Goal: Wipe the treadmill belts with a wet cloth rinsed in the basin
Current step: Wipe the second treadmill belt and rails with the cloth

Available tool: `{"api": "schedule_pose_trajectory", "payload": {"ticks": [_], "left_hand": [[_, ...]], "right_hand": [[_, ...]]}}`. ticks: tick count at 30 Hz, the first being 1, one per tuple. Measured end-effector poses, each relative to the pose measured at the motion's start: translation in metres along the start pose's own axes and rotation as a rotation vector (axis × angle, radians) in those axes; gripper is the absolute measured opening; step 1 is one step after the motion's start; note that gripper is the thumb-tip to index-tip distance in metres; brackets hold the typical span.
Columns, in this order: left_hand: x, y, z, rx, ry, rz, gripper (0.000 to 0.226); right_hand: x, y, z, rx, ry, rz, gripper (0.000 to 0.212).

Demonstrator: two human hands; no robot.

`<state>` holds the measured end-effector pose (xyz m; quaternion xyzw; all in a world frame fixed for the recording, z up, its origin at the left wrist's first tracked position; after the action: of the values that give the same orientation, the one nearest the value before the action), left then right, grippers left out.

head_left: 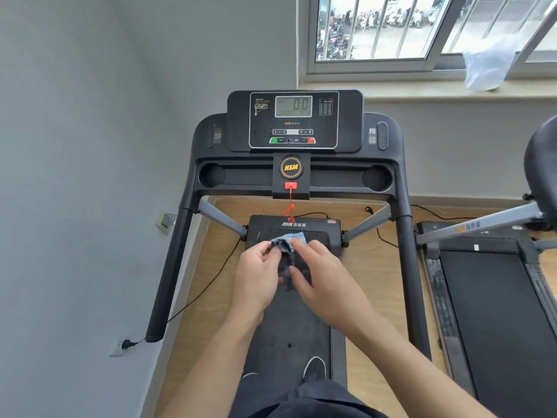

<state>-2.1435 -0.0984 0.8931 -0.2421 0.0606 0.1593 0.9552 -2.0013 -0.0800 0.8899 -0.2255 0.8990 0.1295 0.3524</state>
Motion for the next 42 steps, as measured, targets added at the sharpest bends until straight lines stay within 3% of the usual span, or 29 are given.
{"api": "schedule_pose_trajectory", "payload": {"ticks": [2, 6, 10, 14, 18, 21, 25, 27, 29, 32, 35, 39, 42], "left_hand": [[-0.001, -0.001, 0.001, -0.021, -0.035, -0.002, 0.027], [0.000, 0.000, 0.000, -0.020, 0.004, 0.016, 0.024], [0.000, 0.000, -0.002, -0.018, 0.044, 0.026, 0.023], [0.005, -0.002, -0.001, -0.051, 0.039, 0.021, 0.028], [0.010, -0.007, 0.003, -0.141, -0.173, -0.060, 0.036], [0.007, -0.006, -0.001, -0.126, -0.184, -0.077, 0.027], [0.006, -0.004, -0.008, -0.183, -0.234, -0.084, 0.020], [0.007, -0.005, -0.007, -0.179, -0.242, -0.105, 0.022], [0.008, -0.007, -0.007, -0.164, -0.233, -0.153, 0.024], [0.009, -0.007, -0.008, -0.146, -0.195, -0.214, 0.033], [0.005, -0.006, -0.007, -0.075, -0.106, -0.181, 0.031], [-0.001, -0.005, -0.011, -0.069, -0.093, -0.307, 0.029], [-0.006, -0.001, -0.016, -0.006, -0.015, -0.209, 0.017]], "right_hand": [[0.000, -0.005, -0.001, -0.027, 0.006, 0.048, 0.046], [-0.004, -0.004, 0.006, 0.076, 0.135, 0.220, 0.032], [-0.015, -0.003, 0.013, 0.090, 0.101, 0.280, 0.027], [-0.008, -0.006, 0.010, 0.011, 0.053, 0.225, 0.031], [0.007, -0.013, 0.003, -0.062, 0.108, 0.087, 0.044], [0.005, -0.018, -0.001, -0.112, 0.165, 0.073, 0.030], [-0.008, -0.022, 0.016, 0.108, 0.535, 0.274, 0.026], [-0.015, -0.020, 0.029, 0.239, 0.604, 0.361, 0.024], [-0.016, -0.017, 0.041, 0.360, 0.669, 0.257, 0.028], [-0.008, -0.018, 0.047, 0.448, 0.990, 0.031, 0.031], [-0.007, -0.021, 0.044, 0.402, 1.026, 0.052, 0.030], [-0.006, -0.025, 0.040, 0.344, 0.983, 0.073, 0.026], [-0.007, -0.026, 0.041, 0.308, 0.889, 0.046, 0.020]]}}
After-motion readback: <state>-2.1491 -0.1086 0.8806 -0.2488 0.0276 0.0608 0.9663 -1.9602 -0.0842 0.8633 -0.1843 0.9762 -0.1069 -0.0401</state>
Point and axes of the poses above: each hand's wrist, its own y-axis towards the middle knuckle, its own x-axis out of the palm, z = x × y, the point moved 2 cm from there along y, towards the middle knuckle, and after that the axes turned 6 degrees about -x, right-handed, at the moved point
